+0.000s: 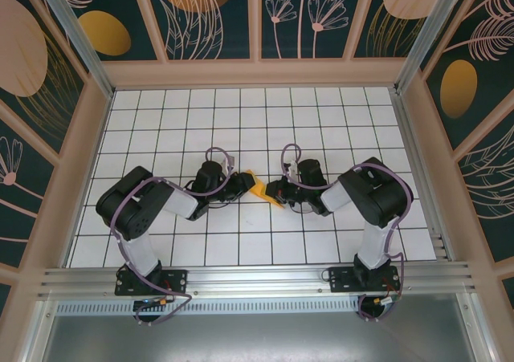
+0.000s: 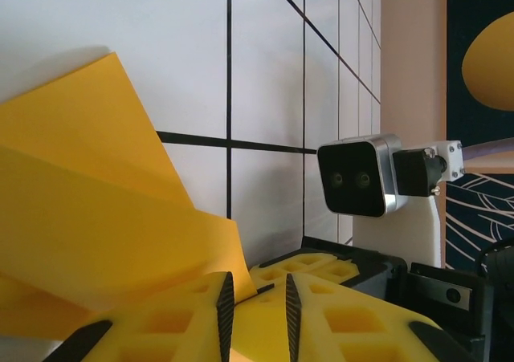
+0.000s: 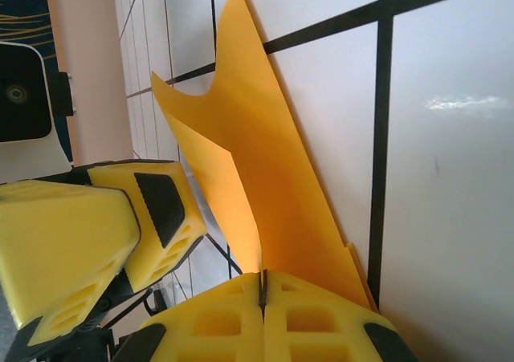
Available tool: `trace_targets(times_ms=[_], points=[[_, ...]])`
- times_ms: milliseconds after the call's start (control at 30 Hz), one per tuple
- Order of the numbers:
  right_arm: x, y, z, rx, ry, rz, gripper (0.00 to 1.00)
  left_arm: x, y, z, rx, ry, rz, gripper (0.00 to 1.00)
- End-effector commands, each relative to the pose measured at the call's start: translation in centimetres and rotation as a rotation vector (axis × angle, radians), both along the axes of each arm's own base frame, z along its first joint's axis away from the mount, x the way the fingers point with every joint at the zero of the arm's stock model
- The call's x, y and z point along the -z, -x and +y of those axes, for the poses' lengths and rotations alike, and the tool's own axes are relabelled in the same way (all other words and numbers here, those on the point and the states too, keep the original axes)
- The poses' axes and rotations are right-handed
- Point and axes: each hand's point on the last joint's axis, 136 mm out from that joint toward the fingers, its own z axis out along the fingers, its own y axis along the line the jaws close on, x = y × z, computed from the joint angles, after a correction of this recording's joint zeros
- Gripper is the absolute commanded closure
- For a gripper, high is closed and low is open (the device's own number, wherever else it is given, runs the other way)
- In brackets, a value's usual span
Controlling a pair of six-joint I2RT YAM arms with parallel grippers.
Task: Fold a paper plane with a square sheet of paper (pick it up from the middle)
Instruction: Fold the wing for the fifth time at the center of the table.
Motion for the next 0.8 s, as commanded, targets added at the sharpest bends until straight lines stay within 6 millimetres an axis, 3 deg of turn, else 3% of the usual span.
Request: trace_targets(times_ms=[0, 300, 333, 467, 767], points=[[0.3, 0.3, 0.0, -0.018, 0.001, 0.011, 1.0, 0.8, -0.4, -0.1, -0.004, -0.031, 0.003, 0.74], [-0.5, 0.4, 0.4, -0.078, 0.012, -0.036, 0.88, 2.4, -0.5, 0.4, -0.027, -0.089, 0.037, 0.78], [-0.6, -0.5, -0.4, -0.059, 0.018, -0.049, 0.86, 2.6, -0.5, 0.5, -0.03, -0.094, 0.04, 0.78], [-1.4, -0.6, -0.7, -0.091, 0.06, -0.134, 0.78, 3.0, -0.7, 0.7, -0.048, -0.11, 0.047, 0.79], [-1.2, 0.2, -1.8, -0.219, 0.21, -0.313, 0.68, 3.3, -0.8, 0.6, -0.047, -0.113, 0.057, 0.79]])
